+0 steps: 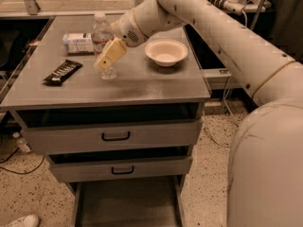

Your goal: Place water bottle into bottom drawer

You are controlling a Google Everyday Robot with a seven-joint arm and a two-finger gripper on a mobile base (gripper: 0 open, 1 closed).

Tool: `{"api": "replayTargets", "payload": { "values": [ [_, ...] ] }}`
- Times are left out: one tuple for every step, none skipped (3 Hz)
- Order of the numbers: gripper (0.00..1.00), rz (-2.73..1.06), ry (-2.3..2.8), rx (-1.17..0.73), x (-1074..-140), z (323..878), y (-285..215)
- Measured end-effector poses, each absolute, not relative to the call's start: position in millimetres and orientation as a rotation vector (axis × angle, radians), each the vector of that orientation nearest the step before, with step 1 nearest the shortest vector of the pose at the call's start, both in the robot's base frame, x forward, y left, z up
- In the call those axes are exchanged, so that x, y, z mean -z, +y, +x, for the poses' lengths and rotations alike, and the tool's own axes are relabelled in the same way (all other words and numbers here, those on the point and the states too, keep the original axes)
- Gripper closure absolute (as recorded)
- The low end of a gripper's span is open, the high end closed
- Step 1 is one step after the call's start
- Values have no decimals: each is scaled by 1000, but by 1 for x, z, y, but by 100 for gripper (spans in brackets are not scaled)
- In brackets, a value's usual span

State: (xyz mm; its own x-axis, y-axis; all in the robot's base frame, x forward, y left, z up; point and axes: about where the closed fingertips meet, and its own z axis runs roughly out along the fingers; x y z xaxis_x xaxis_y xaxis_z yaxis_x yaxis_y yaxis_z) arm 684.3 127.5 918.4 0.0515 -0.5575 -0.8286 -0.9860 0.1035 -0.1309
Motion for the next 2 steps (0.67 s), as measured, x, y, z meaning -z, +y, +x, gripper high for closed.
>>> {"api": "replayTargets", "payload": {
  "values": [
    [0,-1575,1600,-689,-920,681,135],
    [19,-1575,1600,-689,-920,681,135]
  ]
}}
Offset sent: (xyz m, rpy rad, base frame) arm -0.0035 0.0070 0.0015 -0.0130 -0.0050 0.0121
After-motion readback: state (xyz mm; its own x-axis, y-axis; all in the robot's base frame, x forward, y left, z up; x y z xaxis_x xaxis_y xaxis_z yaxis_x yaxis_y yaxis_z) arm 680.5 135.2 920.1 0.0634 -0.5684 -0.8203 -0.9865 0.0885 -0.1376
